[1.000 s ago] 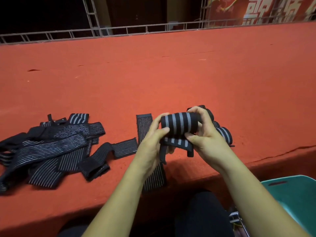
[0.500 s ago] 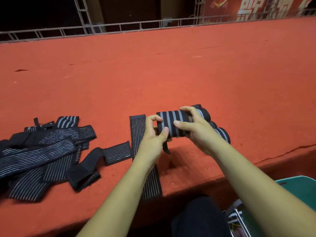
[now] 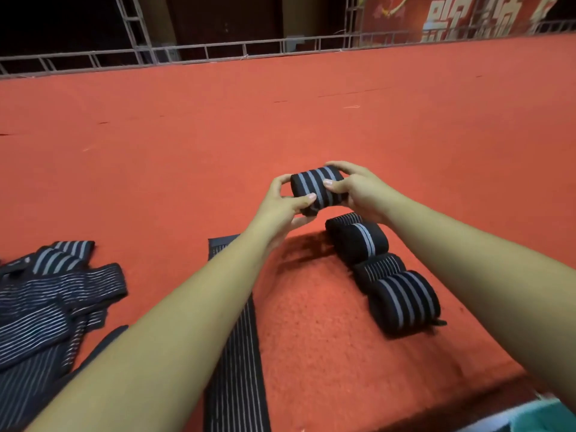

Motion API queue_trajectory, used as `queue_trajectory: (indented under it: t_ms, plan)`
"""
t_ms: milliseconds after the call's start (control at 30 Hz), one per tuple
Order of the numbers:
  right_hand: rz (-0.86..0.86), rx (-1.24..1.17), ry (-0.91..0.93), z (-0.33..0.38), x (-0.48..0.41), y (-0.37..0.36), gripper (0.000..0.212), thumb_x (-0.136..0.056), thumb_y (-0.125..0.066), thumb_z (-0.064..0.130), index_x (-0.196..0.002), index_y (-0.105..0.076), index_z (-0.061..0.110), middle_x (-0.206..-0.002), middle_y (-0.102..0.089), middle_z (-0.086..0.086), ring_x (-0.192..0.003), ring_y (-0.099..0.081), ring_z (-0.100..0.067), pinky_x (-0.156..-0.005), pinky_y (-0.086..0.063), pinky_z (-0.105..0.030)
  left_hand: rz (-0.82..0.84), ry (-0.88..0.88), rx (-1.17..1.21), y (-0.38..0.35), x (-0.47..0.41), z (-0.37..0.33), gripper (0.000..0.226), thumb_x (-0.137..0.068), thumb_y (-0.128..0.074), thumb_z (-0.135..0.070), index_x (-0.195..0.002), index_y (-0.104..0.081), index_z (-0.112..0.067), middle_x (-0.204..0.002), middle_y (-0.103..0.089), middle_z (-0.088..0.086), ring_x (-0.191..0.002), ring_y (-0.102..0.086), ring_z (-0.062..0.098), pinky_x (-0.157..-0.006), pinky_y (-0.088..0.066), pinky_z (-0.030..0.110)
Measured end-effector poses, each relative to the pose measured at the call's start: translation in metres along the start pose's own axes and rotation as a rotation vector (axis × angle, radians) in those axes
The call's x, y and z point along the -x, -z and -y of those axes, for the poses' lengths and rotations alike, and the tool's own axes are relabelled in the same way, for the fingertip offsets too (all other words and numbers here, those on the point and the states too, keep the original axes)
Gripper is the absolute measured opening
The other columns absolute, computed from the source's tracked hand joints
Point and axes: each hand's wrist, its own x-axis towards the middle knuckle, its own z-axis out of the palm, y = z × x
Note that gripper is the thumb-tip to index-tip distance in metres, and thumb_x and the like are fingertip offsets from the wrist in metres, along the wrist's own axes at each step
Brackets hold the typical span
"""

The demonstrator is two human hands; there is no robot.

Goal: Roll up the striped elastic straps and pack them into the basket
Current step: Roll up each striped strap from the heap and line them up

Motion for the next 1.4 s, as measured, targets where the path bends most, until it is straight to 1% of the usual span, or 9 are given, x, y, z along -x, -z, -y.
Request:
queue_trajectory:
  t_ms: [167, 400, 500, 667, 767, 833, 1167, 1333, 1400]
  plan:
    - [-0.032, 0.089, -0.091, -0.023, -0.052, 0.014, 0.046, -0.093, -0.06, -0.001, -0.135, -0.054, 0.016, -0.125, -0.06, -0.017, -0.111, -0.065, -0.035, -0.095, -0.056, -0.047, -0.032, 0.058, -0.04, -0.002, -0.061, 0.027, 0.051, -0.089, -0.069, 0.001, -0.128, -0.046, -0.022, -0.117, -0.064, 0.019, -0.086, -0.069, 0.026, -0.071, -0.062, 0.035]
    - [-0.069, 0.308, -0.171, -0.054, -0.086, 0.04, 0.039, -0.094, -0.065, 0.01, -0.13, -0.052, 0.017, -0.105, -0.064, -0.01, -0.094, -0.065, -0.026, -0.093, -0.056, -0.046, -0.061, 0.083, -0.228, -0.011, -0.107, 0.064, 0.051, -0.084, -0.076, -0.01, -0.123, -0.046, -0.024, -0.111, -0.068, 0.016, -0.097, -0.071, 0.03, -0.094, -0.056, 0.053]
    - [-0.11, 0.529, -0.153, -0.064, -0.091, 0.048, 0.033, -0.093, -0.068, 0.018, -0.122, -0.052, 0.014, -0.102, -0.059, -0.01, -0.09, -0.061, -0.024, -0.085, -0.056, -0.045, -0.102, 0.013, -0.447, -0.015, -0.121, 0.079, 0.067, -0.068, -0.082, -0.032, -0.125, -0.048, -0.03, -0.112, -0.069, 0.012, -0.102, -0.069, 0.027, -0.096, -0.054, 0.048]
    - [-0.137, 0.823, -0.092, -0.061, -0.091, 0.046, 0.041, -0.094, -0.066, 0.03, -0.127, -0.055, 0.008, -0.107, -0.06, -0.01, -0.084, -0.061, -0.023, -0.067, -0.047, -0.029, -0.172, -0.034, -0.743, -0.012, -0.125, 0.075, 0.064, -0.087, -0.072, -0.038, -0.141, -0.048, -0.014, -0.139, -0.057, 0.012, -0.128, -0.053, 0.028, -0.106, -0.043, 0.035]
    - [-0.211, 0.945, -0.018, -0.046, -0.083, 0.036, 0.044, -0.096, -0.057, 0.024, -0.134, -0.053, 0.003, -0.128, -0.06, -0.019, -0.108, -0.061, -0.032, -0.084, -0.046, -0.032, -0.21, -0.003, -0.8, 0.014, -0.113, 0.061, 0.058, -0.091, -0.065, -0.044, -0.135, -0.049, -0.011, -0.127, -0.063, 0.019, -0.118, -0.061, 0.034, -0.099, -0.05, 0.043]
    - [-0.23, 0.955, 0.028, -0.034, -0.073, 0.021, 0.042, -0.095, -0.055, 0.022, -0.133, -0.054, 0.004, -0.134, -0.058, -0.019, -0.121, -0.055, -0.033, -0.092, -0.043, -0.032, -0.254, -0.019, -0.865, 0.042, -0.096, 0.045, 0.047, -0.094, -0.064, -0.039, -0.13, -0.053, -0.009, -0.119, -0.064, 0.013, -0.108, -0.063, 0.029, -0.089, -0.051, 0.034]
    - [0.009, 0.817, 0.094, -0.021, 0.019, -0.134, 0.032, -0.09, -0.062, 0.021, -0.119, -0.064, 0.006, -0.11, -0.07, -0.015, -0.106, -0.064, -0.029, -0.081, -0.044, -0.028, -0.403, -0.002, -1.058, 0.183, 0.063, -0.018, 0.021, -0.095, -0.063, -0.02, -0.105, -0.068, -0.002, -0.107, -0.07, 0.016, -0.104, -0.063, 0.03, -0.085, -0.045, 0.033]
    - [0.225, 0.784, 0.038, -0.043, 0.075, -0.212, 0.033, -0.091, -0.064, 0.021, -0.12, -0.061, 0.007, -0.119, -0.066, -0.013, -0.111, -0.062, -0.028, -0.088, -0.047, -0.031, -0.348, 0.049, -1.185, 0.215, 0.144, 0.008, 0.019, -0.094, -0.063, -0.027, -0.104, -0.069, -0.012, -0.103, -0.071, 0.006, -0.103, -0.064, 0.024, -0.081, -0.04, 0.026]
    - [0.298, 0.831, 0.011, -0.059, 0.095, -0.233, 0.043, -0.09, -0.065, 0.028, -0.129, -0.058, 0.01, -0.126, -0.063, -0.012, -0.117, -0.06, -0.026, -0.093, -0.045, -0.029, -0.312, 0.081, -1.211, 0.225, 0.164, 0.026, 0.031, -0.09, -0.068, -0.034, -0.114, -0.067, -0.014, -0.111, -0.069, 0.007, -0.109, -0.063, 0.024, -0.088, -0.043, 0.026]
